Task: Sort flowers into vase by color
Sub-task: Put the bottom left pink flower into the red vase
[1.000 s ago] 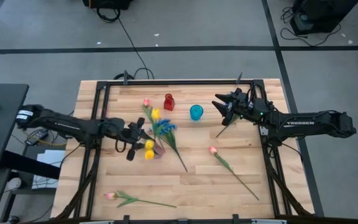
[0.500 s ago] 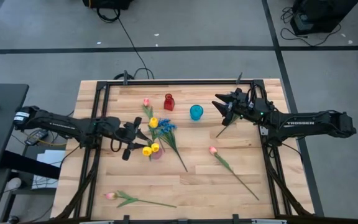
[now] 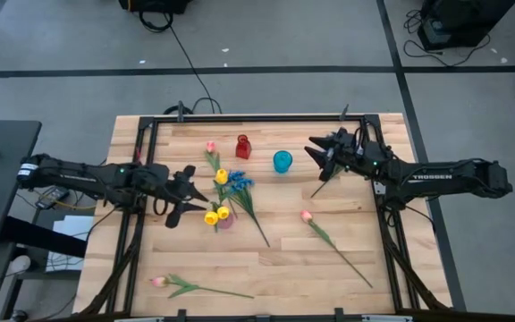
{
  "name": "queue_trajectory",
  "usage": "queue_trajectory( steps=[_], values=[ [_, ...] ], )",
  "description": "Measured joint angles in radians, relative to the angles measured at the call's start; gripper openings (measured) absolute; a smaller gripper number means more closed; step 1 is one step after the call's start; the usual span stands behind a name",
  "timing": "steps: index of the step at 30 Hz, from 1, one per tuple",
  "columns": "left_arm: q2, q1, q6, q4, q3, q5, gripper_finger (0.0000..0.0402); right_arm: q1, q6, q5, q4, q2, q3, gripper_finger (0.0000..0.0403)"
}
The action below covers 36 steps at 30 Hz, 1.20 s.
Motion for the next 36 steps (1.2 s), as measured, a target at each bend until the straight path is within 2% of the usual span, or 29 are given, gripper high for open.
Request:
queue_trajectory(
  steps=[3,8,14,18,24,29,36],
  values=[
    [0.002,-0.006,-0.074,-0.054,0.005,0.069,0.0127,0.012,0.036,0.000,-0.039,0.002,0.000,0.0216],
    [0.010,-0.044,-0.195,-0.126,0.008,0.259,0.0127,0.052,0.053,0.008,-0.025,0.026,0.000,0.0216],
    [0.030,-0.183,-0.369,-0.196,-0.025,0.300,0.0127,0.091,0.052,0.074,0.013,0.058,0.000,0.0216],
    [0.064,-0.290,-0.486,-0.160,-0.068,0.282,0.0127,0.100,0.044,0.081,0.062,0.086,0.000,0.0217],
    [0.156,-0.428,-0.597,-0.068,-0.086,0.160,0.0127,0.100,0.036,0.090,0.157,0.140,0.000,0.0217],
    [0.267,-0.512,-0.586,0.090,-0.087,0.089,0.0127,0.115,0.043,0.152,0.235,0.217,0.000,0.0217],
    [0.474,-0.580,-0.534,0.276,-0.085,0.018,0.0127,0.167,0.156,0.159,0.254,0.318,0.000,0.0217]
  ],
)
